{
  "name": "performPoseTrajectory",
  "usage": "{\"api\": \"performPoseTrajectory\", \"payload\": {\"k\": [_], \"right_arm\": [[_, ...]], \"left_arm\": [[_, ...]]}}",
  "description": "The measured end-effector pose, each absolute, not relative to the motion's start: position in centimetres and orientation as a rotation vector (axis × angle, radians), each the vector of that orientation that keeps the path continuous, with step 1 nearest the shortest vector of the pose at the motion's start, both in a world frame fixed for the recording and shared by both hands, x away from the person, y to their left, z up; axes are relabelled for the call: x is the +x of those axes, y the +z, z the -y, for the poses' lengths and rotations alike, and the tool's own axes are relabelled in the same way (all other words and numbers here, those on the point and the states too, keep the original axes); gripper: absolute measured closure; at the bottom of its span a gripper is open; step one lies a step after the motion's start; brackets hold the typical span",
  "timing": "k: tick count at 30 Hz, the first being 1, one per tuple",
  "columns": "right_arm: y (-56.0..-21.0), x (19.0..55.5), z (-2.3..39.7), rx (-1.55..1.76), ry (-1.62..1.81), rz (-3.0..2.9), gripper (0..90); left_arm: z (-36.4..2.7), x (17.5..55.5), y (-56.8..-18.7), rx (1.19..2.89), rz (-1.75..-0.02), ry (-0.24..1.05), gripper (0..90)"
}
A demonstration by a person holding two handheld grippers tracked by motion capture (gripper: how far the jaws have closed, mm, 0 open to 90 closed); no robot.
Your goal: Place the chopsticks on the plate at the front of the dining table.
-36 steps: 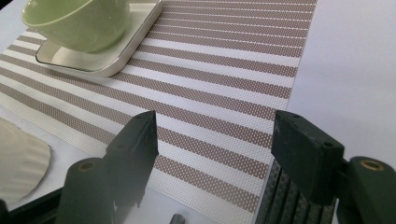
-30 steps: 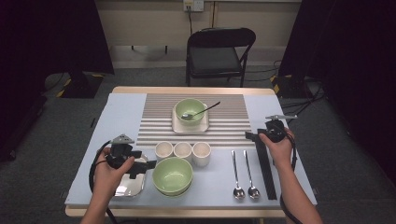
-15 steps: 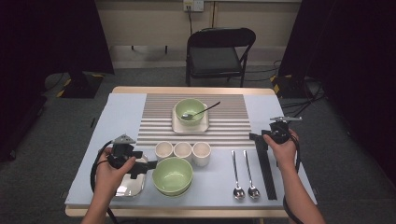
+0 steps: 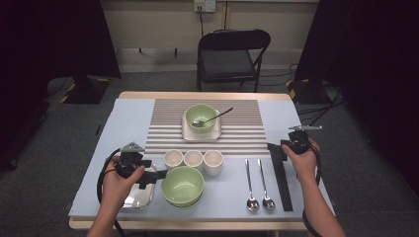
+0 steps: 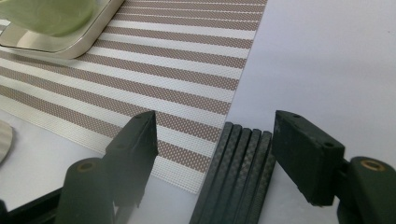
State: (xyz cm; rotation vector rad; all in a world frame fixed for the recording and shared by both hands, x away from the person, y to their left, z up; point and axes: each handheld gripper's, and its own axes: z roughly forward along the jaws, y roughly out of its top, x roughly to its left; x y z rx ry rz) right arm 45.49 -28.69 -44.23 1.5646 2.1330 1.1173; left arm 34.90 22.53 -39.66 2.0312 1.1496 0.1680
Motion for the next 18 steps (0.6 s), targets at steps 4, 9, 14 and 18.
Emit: {"api": "performPoseTrajectory", "payload": {"k": [4,9,14,18], "right_arm": [[-44.38,45.39,29.01,1.574,1.111,-2.126,30.7],[-44.57,45.3,29.14,1.575,1.106,-2.126,31.4],[-44.78,45.2,29.28,1.573,1.101,-2.129,32.5],[-44.97,45.11,29.47,1.583,1.095,-2.126,32.6]], "left_arm": [[-22.39,34.89,-39.61,2.039,-1.137,0.164,21.9],[-22.42,34.89,-39.54,2.038,-1.13,0.165,21.9],[-22.4,34.88,-39.57,2.039,-1.132,0.165,21.9],[-22.43,34.89,-39.59,2.038,-1.13,0.165,22.0]]}}
